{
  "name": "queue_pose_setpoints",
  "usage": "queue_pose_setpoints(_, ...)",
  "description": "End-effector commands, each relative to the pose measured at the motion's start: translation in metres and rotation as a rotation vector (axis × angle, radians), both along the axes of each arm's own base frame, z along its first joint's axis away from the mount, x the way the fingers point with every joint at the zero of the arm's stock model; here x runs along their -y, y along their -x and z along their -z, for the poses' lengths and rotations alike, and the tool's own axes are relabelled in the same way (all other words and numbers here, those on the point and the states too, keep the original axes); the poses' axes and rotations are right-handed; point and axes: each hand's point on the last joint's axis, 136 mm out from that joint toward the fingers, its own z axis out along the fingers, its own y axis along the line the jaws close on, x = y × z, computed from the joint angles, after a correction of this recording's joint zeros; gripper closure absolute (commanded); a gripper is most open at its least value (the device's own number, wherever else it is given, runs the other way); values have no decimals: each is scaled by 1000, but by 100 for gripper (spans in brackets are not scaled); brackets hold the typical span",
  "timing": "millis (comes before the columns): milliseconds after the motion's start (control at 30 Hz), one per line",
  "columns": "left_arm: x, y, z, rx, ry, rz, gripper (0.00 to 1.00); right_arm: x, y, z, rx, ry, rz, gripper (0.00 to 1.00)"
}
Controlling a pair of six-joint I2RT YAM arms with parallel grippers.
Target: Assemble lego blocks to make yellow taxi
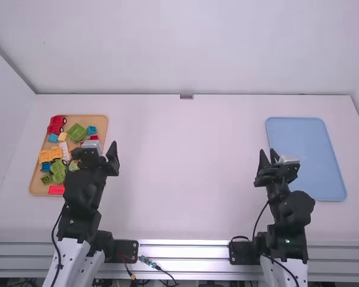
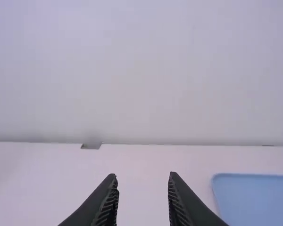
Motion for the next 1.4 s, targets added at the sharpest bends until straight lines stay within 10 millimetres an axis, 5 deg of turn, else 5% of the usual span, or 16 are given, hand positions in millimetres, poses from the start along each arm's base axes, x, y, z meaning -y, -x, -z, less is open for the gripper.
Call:
queue_pose_setpoints(0,0,-6,-1,-4,45,-9,45,0,0,-18,22,28,9,69)
queue_pose_setpoints(367,1,-28,14,-128,48,-14,27,2,-12,-18,-106,39,62,56)
queue_pose_setpoints(733,2,-46,22,-291,35,-17,10,-18,-36,-63,-105,-5,-9,37)
queue_pose_setpoints(1000,-8,-60,21,-334,60,-92,1,-30,-55,-67,-210,2,-38,22)
queue_pose_setpoints(1367,-16,-57,19,-430,60,-148,1,-36,-95,-92,-248,37,-41,1)
